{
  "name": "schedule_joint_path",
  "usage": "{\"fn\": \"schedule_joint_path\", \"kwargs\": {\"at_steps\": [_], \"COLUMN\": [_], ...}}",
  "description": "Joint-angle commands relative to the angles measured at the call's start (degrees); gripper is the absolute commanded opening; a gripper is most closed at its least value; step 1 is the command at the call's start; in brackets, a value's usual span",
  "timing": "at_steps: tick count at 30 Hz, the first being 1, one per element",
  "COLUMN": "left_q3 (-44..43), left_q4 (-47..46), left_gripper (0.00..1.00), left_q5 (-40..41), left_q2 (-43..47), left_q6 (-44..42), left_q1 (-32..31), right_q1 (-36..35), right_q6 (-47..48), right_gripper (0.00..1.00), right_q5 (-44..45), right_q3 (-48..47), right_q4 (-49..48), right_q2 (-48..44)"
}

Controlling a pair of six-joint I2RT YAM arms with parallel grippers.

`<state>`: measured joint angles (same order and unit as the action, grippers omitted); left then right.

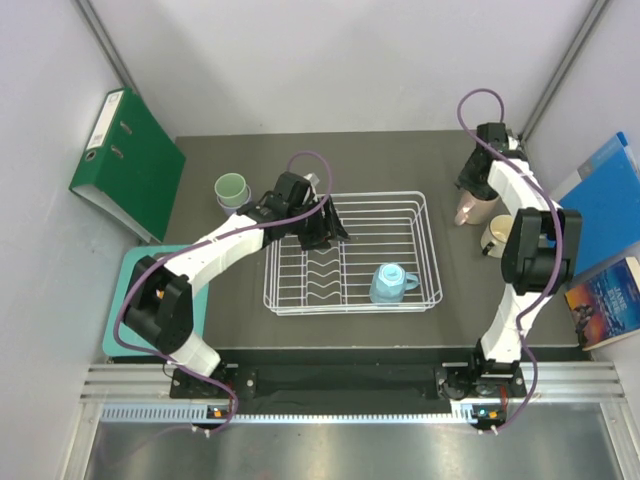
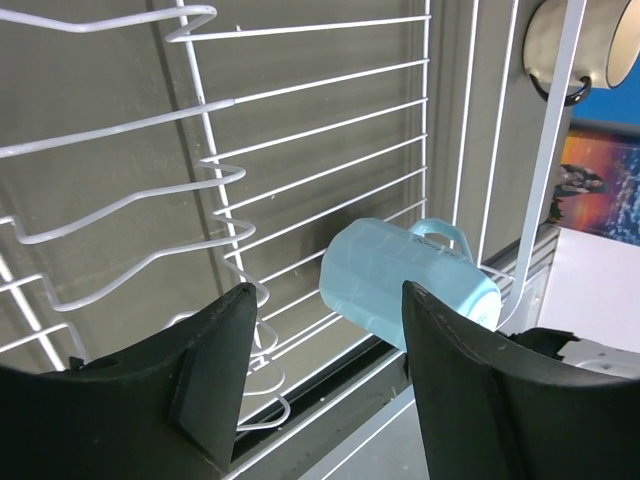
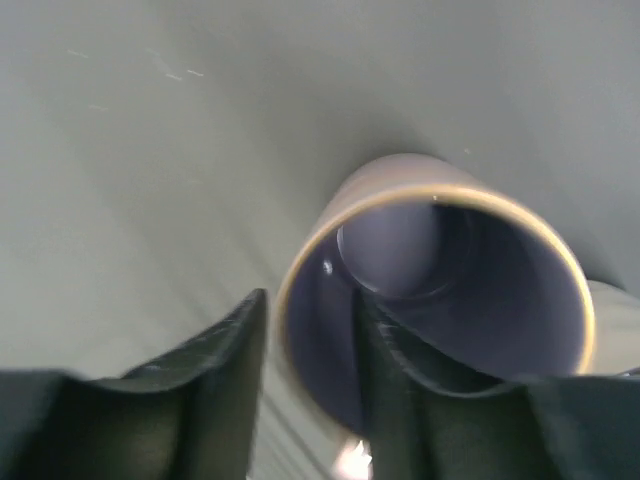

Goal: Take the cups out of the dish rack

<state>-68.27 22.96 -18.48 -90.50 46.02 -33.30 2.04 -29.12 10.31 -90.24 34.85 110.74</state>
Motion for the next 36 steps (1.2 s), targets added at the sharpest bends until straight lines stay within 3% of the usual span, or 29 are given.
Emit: {"fn": "schedule_joint_path", "kwargs": {"at_steps": [1, 5, 7, 13, 16, 19, 22, 26, 36], "left_q3": [-3.01, -3.62, -3.36, -0.98, -6.34, -6.88, -3.72, -5.64, -9.51], "left_q4": [0.59, 1.82, 2.44, -0.83, 5.31, 5.34, 1.3, 5.24, 3.93], "left_gripper": [0.66, 0.7, 0.99, 0.99, 0.99, 0.99, 0.99, 0.99, 0.99], "left_q5": [1.69, 3.09, 4.85, 7.48, 17.93, 26.45, 26.66, 25.95, 28.75], "left_q2": [2.61, 3.4, 4.88, 9.2, 6.84, 5.86, 5.95, 1.91, -2.13], "left_q6": [-2.69, -3.39, -3.48, -5.4, -11.38, -13.85, -13.76, -18.84, -24.14], "left_q1": [0.08, -0.01, -0.19, -1.94, -9.22, -16.35, -19.87, -22.68, -27.78], "right_q1": [-0.28, -0.46, -0.81, -3.8, -6.08, -9.59, -14.51, -19.61, -21.47], "right_q6": [-1.11, -1.72, -2.25, -3.66, -3.66, -2.78, -1.29, -0.23, -0.32], "right_gripper": [0.49, 0.61, 0.66, 0.69, 0.69, 0.69, 0.69, 0.69, 0.69], "right_q5": [-3.71, -4.68, -6.08, -11.0, -12.24, -11.1, -6.99, -5.38, -5.47], "right_q3": [-2.22, -3.72, -3.54, 2.16, 9.0, 12.79, 17.01, 19.22, 24.14], "right_q4": [-3.21, -3.29, -4.09, -10.32, -11.91, -12.0, -10.43, -7.43, -3.91], "right_q2": [-7.99, -10.98, -14.4, -28.1, -35.31, -41.73, -46.92, -52.36, -58.79]}}
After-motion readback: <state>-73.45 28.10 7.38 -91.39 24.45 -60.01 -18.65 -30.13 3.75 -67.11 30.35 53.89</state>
